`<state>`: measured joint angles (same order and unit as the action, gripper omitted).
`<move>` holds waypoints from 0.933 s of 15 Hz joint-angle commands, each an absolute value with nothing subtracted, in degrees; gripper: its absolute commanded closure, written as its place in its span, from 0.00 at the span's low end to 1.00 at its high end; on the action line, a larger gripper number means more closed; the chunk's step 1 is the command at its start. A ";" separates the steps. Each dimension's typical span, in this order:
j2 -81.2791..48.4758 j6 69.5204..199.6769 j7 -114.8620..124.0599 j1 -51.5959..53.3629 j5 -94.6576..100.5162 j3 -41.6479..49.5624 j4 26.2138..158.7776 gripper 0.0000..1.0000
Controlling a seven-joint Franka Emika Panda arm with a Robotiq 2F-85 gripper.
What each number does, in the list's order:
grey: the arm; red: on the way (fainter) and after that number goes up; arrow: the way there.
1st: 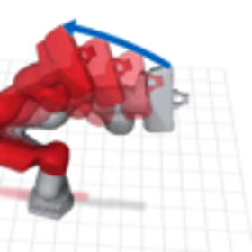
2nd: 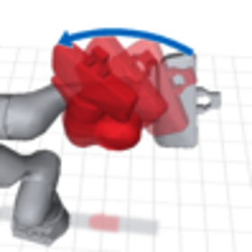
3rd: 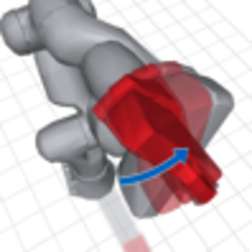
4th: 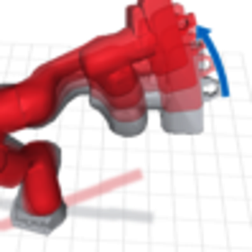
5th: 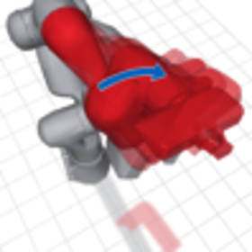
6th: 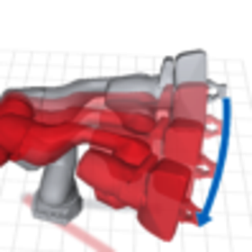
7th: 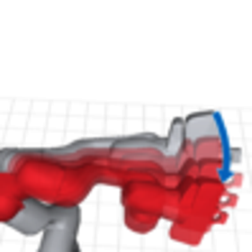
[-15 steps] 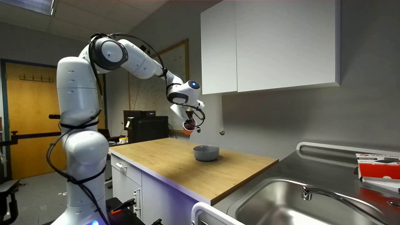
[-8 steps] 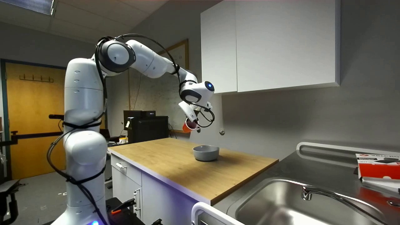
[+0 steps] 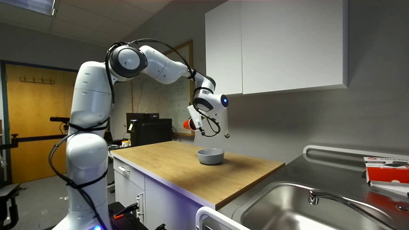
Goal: Pour the contents of the orange cup into the grey bowl
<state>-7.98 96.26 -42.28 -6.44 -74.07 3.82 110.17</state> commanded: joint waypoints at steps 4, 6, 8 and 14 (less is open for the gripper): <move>-14.20 84.56 -41.98 -8.74 -80.28 5.09 103.83 0.99; -15.43 81.75 -41.75 -9.31 -81.30 5.33 102.65 0.99; -16.47 79.27 -41.41 -9.76 -82.48 5.49 101.72 0.99; -18.44 73.79 -39.69 -10.34 -86.73 5.64 100.37 0.99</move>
